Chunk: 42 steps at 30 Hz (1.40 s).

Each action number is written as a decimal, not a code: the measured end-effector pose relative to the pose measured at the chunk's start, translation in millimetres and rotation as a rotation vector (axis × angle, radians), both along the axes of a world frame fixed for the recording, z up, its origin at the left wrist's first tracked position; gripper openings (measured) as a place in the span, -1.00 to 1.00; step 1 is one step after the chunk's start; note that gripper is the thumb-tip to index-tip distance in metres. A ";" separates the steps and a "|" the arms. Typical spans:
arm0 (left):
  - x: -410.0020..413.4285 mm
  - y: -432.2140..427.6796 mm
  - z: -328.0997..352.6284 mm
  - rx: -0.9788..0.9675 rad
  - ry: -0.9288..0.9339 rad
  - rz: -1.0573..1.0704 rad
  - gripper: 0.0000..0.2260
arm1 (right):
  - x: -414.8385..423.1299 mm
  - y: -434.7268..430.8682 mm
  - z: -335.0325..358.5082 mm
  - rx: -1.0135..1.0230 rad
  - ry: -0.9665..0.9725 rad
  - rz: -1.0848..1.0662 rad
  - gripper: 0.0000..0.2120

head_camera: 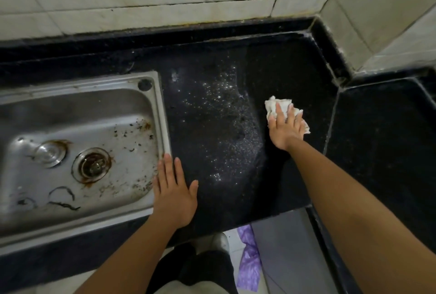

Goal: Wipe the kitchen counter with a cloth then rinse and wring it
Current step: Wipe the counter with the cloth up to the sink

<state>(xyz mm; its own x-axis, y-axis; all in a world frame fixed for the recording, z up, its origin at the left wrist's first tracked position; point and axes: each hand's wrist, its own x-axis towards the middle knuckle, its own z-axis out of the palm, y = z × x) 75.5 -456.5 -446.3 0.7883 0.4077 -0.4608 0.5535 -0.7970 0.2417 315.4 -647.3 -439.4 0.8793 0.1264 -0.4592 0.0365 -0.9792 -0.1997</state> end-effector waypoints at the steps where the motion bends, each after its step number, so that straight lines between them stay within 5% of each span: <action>1: -0.1 0.6 0.3 -0.004 0.003 -0.002 -0.40 | -2.6 2.5 0.2 0.001 0.003 0.008 -0.49; 9: -2.1 2.2 -5.5 -0.026 -0.039 -0.010 -0.38 | -119.9 -14.0 0.3 -0.016 0.005 0.542 -0.37; 15: -5.7 1.4 -12.6 -0.040 -0.126 0.009 -0.29 | -163.8 -62.1 -14.2 -0.067 -0.134 0.937 -0.52; 17: -4.6 1.6 -13.8 -0.033 -0.126 0.010 -0.29 | -144.2 -60.8 -10.5 -0.040 -0.128 0.908 -0.53; 29: -8.8 2.3 -27.2 0.005 -0.223 0.007 -0.21 | 13.5 29.0 0.3 0.003 0.003 -0.042 -0.49; 42: -11.5 3.1 -31.1 0.040 -0.271 0.009 -0.35 | -135.2 16.3 -3.1 -0.058 0.005 0.607 -0.44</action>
